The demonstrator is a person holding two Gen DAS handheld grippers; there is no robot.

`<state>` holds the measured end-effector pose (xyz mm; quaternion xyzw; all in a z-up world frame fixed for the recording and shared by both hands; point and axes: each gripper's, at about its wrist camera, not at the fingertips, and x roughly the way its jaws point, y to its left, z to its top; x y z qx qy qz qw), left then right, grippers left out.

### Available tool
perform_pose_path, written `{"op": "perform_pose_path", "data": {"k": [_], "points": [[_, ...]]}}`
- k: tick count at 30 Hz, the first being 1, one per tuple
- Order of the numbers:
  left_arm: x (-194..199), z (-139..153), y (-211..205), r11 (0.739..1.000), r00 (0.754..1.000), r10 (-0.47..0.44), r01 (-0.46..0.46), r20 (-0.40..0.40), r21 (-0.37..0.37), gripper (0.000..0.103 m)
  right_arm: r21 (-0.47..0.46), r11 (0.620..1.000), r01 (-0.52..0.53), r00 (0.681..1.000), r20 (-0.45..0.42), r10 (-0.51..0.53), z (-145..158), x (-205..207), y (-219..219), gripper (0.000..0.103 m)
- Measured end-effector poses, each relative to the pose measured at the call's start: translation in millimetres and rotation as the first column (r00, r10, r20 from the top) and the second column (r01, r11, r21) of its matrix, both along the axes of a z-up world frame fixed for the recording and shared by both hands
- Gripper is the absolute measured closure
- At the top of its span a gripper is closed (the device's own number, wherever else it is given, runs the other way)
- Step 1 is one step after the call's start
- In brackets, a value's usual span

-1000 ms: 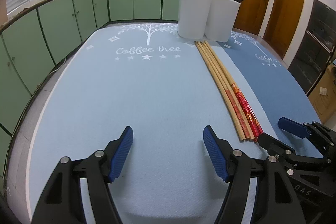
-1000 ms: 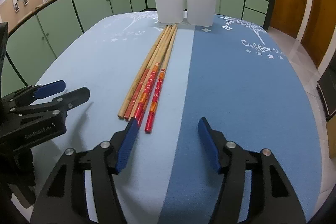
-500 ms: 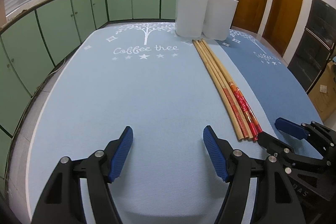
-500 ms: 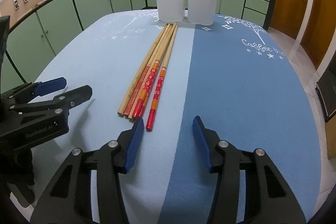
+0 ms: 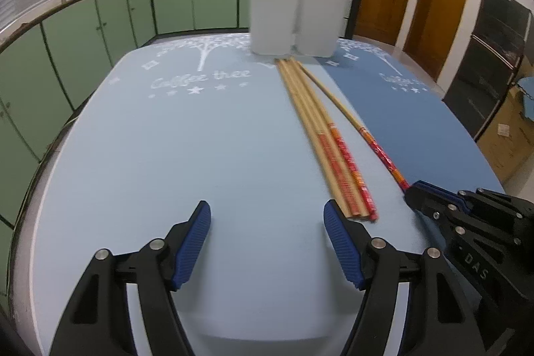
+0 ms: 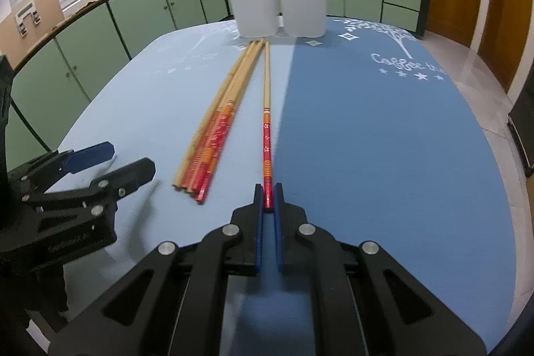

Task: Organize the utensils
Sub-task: 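Grasp a red chopstick with the right gripper, then grasp a wooden chopstick with the left gripper while the right lifts the red one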

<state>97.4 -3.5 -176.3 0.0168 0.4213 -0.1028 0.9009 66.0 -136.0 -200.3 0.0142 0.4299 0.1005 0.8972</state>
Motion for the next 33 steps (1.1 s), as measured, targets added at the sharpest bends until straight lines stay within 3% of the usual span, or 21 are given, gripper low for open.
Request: {"op": "perform_pose_path", "data": {"k": [8, 14, 18, 25, 27, 30, 32, 33], "points": [[1.8, -6.9, -20.2, 0.999, 1.000, -0.024, 0.025, -0.018, 0.038, 0.033, 0.005, 1.000, 0.016, 1.000, -0.002, -0.016, -1.7, -0.1, -10.5, 0.098], [1.4, -6.9, -12.0, 0.997, 1.000, 0.024, -0.023, -0.017, 0.077, 0.032, -0.003, 1.000, 0.013, 1.000, 0.003, -0.013, -1.2, -1.9, -10.1, 0.098], [0.3, -3.7, 1.6, 0.996, 0.998, 0.063, -0.062, -0.012, 0.056, 0.032, -0.003, 1.000, 0.010, 1.000, 0.003, -0.010, -1.7, -2.1, -10.8, 0.097], [5.6, -6.7, -8.9, 0.998, 0.999, 0.040, -0.038, -0.020, 0.057, 0.034, -0.008, 1.000, 0.006, 1.000, 0.003, -0.006, -2.9, -1.5, -9.5, 0.097], [6.7, -6.9, -13.0, 0.998, 0.999, 0.029, -0.028, -0.017, 0.057, 0.039, 0.001, 1.000, 0.006, 1.000, 0.001, -0.006, -3.2, -1.4, -10.9, 0.097], [6.1, -6.0, -16.3, 0.998, 1.000, 0.020, -0.020, -0.008, 0.053, 0.060, 0.009, 1.000, 0.005, 1.000, 0.001, -0.005, -3.5, -2.0, -11.3, 0.098], [5.4, -4.8, -18.4, 0.999, 1.000, 0.010, -0.010, -0.004, 0.049, 0.082, 0.009, 1.000, 0.005, 1.000, 0.003, -0.005, -3.3, -2.0, -11.2, 0.098], [5.2, -4.4, -19.4, 0.999, 1.000, 0.005, -0.005, -0.002, 0.050, 0.087, 0.010, 1.000, 0.005, 1.000, 0.003, -0.005, -3.1, -1.9, -11.4, 0.098]]}}
